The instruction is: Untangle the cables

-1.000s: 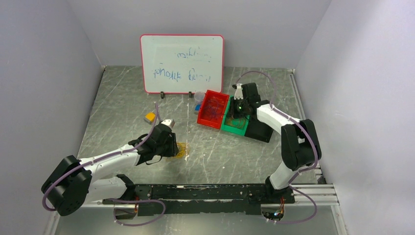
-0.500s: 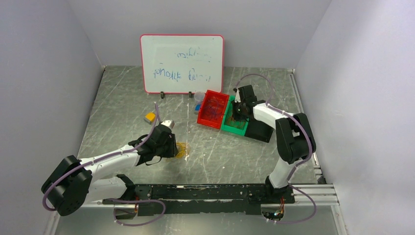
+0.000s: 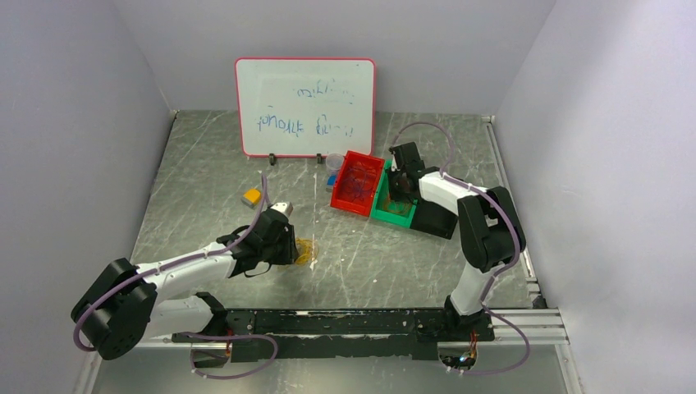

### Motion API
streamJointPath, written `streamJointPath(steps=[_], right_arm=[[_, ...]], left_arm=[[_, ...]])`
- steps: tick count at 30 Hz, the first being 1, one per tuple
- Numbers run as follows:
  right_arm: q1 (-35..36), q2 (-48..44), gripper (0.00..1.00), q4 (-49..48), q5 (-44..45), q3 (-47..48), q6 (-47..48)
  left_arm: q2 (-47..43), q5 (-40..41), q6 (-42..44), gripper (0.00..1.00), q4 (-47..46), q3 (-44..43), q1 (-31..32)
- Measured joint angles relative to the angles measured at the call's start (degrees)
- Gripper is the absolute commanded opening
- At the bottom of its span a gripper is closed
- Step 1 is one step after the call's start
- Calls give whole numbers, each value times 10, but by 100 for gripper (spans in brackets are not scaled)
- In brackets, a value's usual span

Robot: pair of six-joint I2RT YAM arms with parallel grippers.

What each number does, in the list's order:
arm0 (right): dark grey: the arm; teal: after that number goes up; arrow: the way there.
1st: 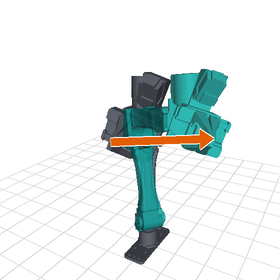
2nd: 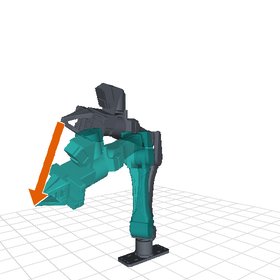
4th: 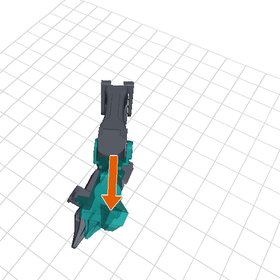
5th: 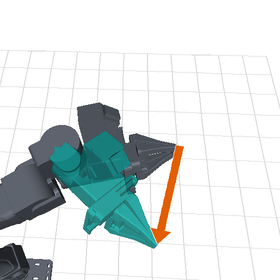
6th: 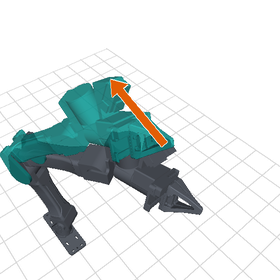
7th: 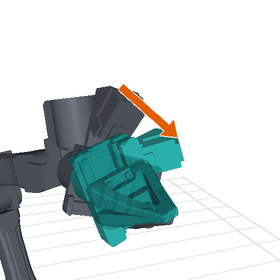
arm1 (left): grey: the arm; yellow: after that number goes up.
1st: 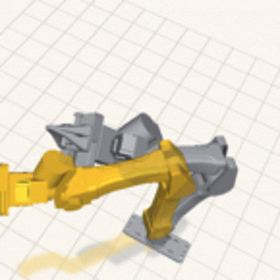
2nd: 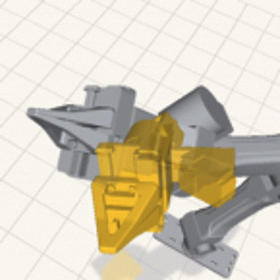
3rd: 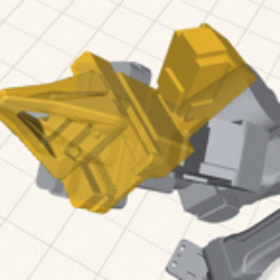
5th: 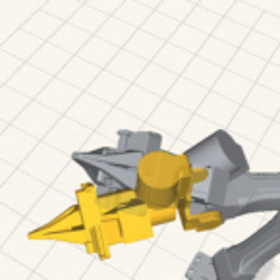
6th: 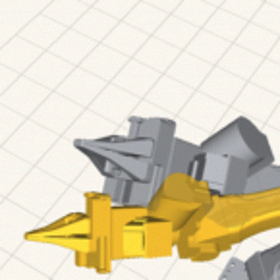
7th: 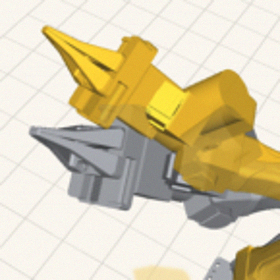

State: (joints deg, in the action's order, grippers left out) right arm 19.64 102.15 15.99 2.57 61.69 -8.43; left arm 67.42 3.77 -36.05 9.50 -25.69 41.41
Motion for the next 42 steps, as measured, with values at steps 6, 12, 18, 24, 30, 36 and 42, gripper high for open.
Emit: streamJointPath(steps=[6,12,18,24,30,36,42], right_arm=[[1,-33,19,-23,-19,-14,3],[1,-89,36,-41,-34,-14,3],[1,-106,44,-43,-45,-14,3],[2,-135,46,-49,-59,-21,3],[5,-205,46,-95,-96,-70,-14],[76,-230,46,-135,-98,-123,-47],[172,-243,46,-174,-79,-161,-87]], left_arm=[[0,0,0,36,0,0,0],[0,0,0,37,0,0,0],[0,0,0,37,0,0,0],[-8,0,0,37,1,0,0],[-24,1,-3,30,1,0,0],[-35,2,-3,25,1,0,0],[-58,10,-2,14,8,-1,0]])
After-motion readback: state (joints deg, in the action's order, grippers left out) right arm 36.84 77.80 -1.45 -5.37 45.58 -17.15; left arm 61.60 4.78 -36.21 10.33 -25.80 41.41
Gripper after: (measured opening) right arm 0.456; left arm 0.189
